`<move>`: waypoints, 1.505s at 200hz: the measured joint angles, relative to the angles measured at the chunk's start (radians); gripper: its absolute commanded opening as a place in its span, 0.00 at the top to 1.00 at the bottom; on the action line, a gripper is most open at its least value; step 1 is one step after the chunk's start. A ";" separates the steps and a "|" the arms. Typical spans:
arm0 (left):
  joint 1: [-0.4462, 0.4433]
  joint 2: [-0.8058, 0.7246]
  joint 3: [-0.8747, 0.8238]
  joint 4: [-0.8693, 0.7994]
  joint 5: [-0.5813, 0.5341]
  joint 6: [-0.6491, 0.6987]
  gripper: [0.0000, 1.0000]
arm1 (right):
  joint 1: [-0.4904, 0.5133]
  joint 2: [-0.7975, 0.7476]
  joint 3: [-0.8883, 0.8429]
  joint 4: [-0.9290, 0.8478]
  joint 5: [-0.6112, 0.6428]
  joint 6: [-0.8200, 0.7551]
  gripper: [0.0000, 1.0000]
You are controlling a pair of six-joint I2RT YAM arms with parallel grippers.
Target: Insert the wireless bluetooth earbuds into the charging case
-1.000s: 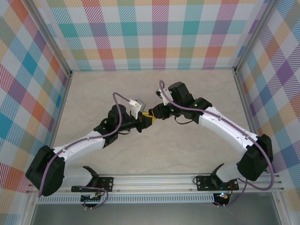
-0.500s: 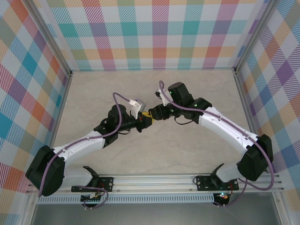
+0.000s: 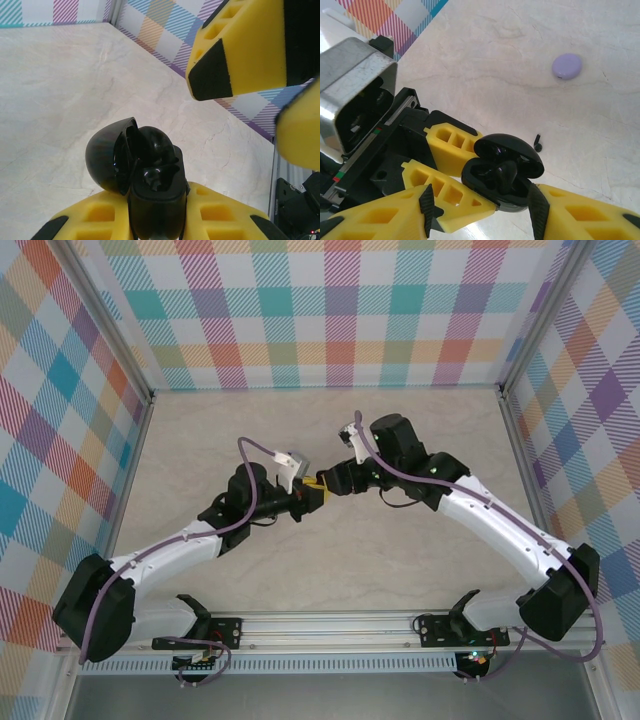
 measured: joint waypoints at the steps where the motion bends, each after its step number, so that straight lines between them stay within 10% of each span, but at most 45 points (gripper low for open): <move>1: 0.000 -0.002 0.000 0.000 0.000 0.000 1.00 | 0.000 0.000 0.000 0.000 0.000 0.000 0.47; 301: -0.008 -0.068 -0.013 -0.039 0.028 0.125 1.00 | 0.003 0.079 0.051 -0.087 0.060 0.039 0.47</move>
